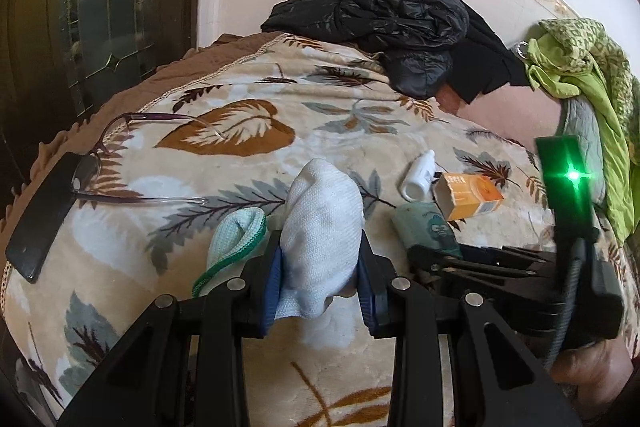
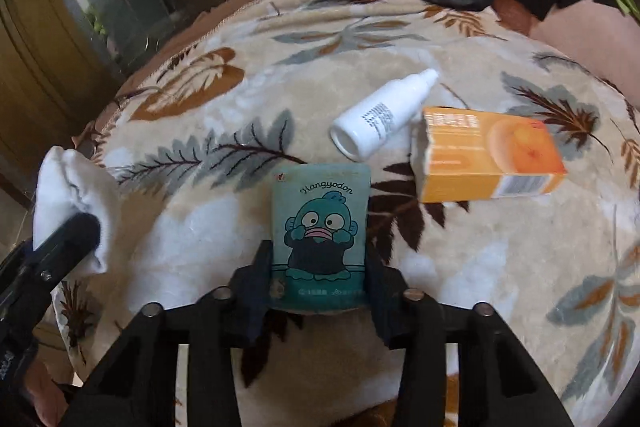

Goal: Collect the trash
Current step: 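Grasp the white cloth with the left tool while the right tool grasps the blue Hangyodon packet, then hold the white cloth and blue packet lifted above the bed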

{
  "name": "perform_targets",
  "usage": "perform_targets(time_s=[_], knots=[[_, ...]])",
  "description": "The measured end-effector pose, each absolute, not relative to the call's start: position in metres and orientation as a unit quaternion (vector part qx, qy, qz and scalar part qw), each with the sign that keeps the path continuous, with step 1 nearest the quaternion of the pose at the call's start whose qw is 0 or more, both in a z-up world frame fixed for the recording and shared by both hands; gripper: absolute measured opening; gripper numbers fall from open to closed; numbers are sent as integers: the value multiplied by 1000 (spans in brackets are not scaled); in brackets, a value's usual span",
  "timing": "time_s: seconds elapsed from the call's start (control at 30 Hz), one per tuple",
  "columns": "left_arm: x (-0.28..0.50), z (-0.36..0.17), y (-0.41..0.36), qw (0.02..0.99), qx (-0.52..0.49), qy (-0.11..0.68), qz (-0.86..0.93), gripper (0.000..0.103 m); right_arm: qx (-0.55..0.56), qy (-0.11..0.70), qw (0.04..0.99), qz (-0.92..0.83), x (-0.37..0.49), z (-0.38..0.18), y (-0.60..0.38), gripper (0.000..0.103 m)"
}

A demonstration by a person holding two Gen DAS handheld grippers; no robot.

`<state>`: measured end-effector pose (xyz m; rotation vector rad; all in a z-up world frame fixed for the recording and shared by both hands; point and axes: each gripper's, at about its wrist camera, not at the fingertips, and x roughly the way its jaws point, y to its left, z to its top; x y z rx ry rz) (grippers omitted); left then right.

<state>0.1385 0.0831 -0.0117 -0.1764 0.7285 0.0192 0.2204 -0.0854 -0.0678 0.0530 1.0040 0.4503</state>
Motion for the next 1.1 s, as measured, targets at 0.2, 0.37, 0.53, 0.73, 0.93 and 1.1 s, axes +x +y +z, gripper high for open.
perform_targets(time_s=[0.2,0.37,0.53,0.73,0.93,1.1], knots=[[136,-11,55,931,-68,357,-34,32,72,444,879,156,164,-44,-150,35],[126,-12,11,931,-35,354,-80,32,95,410,901,104,95,-28,-198,35],[113,-11,-30,932,-1,342,-115,32,123,391,910,67,55,-25,-224,35],[98,-14,-66,933,33,332,-136,32,133,377,915,43,43,-22,-246,35],[89,-18,-91,935,72,315,-148,32,155,366,917,30,37,-20,-262,35],[84,-19,-100,935,88,308,-154,32,159,357,920,24,33,-17,-267,35]])
